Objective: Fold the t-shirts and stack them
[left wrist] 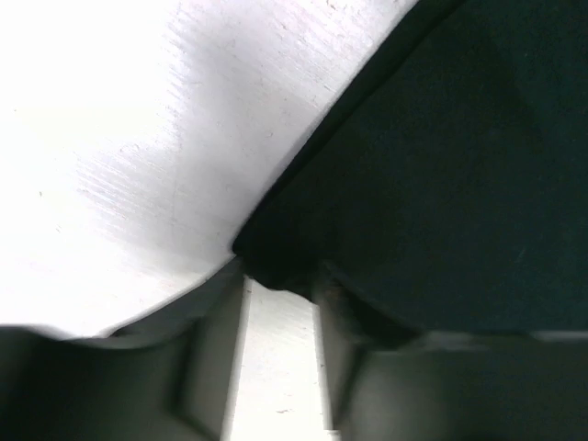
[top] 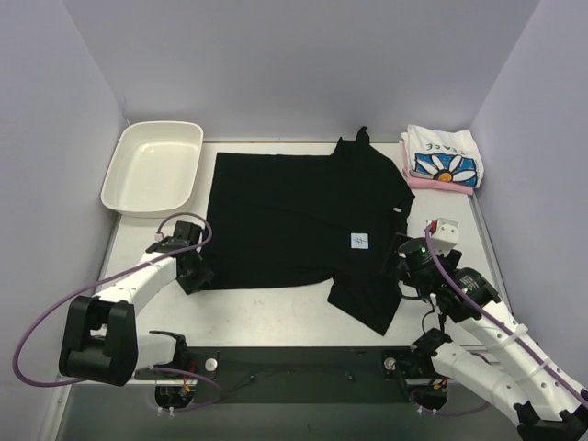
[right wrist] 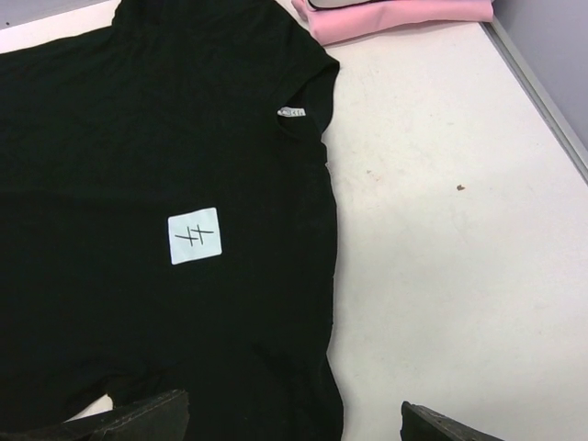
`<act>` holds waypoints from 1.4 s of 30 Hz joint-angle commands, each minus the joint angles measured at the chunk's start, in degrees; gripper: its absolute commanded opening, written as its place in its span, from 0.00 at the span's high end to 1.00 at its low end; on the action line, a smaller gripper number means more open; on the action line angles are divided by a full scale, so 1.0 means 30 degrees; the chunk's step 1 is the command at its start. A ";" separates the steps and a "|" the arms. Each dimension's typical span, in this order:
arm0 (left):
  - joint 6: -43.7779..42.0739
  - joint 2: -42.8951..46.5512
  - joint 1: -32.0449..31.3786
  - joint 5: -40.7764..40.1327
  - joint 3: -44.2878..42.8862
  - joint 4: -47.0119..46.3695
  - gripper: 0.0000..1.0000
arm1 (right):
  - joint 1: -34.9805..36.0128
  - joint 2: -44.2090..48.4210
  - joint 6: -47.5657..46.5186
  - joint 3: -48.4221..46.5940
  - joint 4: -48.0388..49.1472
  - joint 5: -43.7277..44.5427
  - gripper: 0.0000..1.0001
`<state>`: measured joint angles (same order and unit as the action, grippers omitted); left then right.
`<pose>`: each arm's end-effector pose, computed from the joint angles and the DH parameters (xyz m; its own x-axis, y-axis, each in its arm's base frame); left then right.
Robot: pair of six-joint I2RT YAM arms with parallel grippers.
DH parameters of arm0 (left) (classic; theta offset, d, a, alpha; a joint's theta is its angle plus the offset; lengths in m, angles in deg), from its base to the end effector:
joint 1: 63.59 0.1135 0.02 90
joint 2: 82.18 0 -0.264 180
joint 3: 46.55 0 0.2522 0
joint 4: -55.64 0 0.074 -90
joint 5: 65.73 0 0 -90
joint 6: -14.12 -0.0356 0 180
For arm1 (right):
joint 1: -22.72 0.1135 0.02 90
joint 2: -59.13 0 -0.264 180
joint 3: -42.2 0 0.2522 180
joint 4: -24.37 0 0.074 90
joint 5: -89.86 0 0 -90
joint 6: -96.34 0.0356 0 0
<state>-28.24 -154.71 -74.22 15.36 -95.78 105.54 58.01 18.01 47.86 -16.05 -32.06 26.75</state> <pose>0.2014 -0.0322 0.1611 -0.7361 -0.6046 -0.3043 -0.6021 0.7903 -0.1137 0.1268 0.0700 0.2944 -0.5393 0.3426 -0.7693 0.1708 0.9390 0.2985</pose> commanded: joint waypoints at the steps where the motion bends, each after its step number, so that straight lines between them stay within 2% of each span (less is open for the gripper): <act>1: 0.0058 0.0243 0.0204 -0.0195 0.0511 -0.0708 0.69 | -0.0044 0.0143 0.0018 0.0122 -0.0130 0.0058 0.00; 4: 0.0117 0.0067 0.0263 -0.0224 0.0804 -0.1031 0.97 | -0.0015 0.0114 0.0018 0.0181 -0.0131 -0.0146 0.00; 5: 0.0146 -0.0021 0.0234 -0.0224 0.0834 -0.1205 1.00 | -0.0015 0.0114 0.0047 0.0269 -0.0130 -0.0205 0.00; 11: 0.0088 -0.0286 0.0322 -0.0225 0.0981 -0.1704 1.00 | -0.0015 0.0319 0.0047 0.0736 -0.0130 -0.0789 0.00; 16: -0.0263 0.1028 0.0351 -0.0048 0.0572 -0.1239 1.00 | 0.0131 0.0232 0.0339 0.1878 -0.0072 -0.2865 0.00; 22: -0.0761 0.2262 0.0322 -0.0517 -0.0658 -0.0184 1.00 | 0.1096 -0.0207 0.2329 0.4134 0.0602 -0.4305 0.05; 23: -0.0762 0.2350 0.0322 -0.0488 -0.0776 -0.0124 1.00 | 0.1244 -0.0237 0.2594 0.4340 0.0834 -0.4481 0.10; 35: -0.0850 0.3113 0.0322 -0.0078 -0.1685 0.0141 1.00 | 0.2854 -0.0355 0.5466 0.7034 0.1452 -0.6415 0.30; 42: -0.0791 0.3259 0.0322 -0.0049 -0.1890 0.0024 1.00 | 0.3676 0.0172 0.6843 0.8323 0.1247 -0.6709 0.37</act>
<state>-30.03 -146.38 -73.59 15.30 -98.75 105.74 68.00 17.57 64.69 6.94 -26.64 6.97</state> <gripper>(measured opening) 0.022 0.640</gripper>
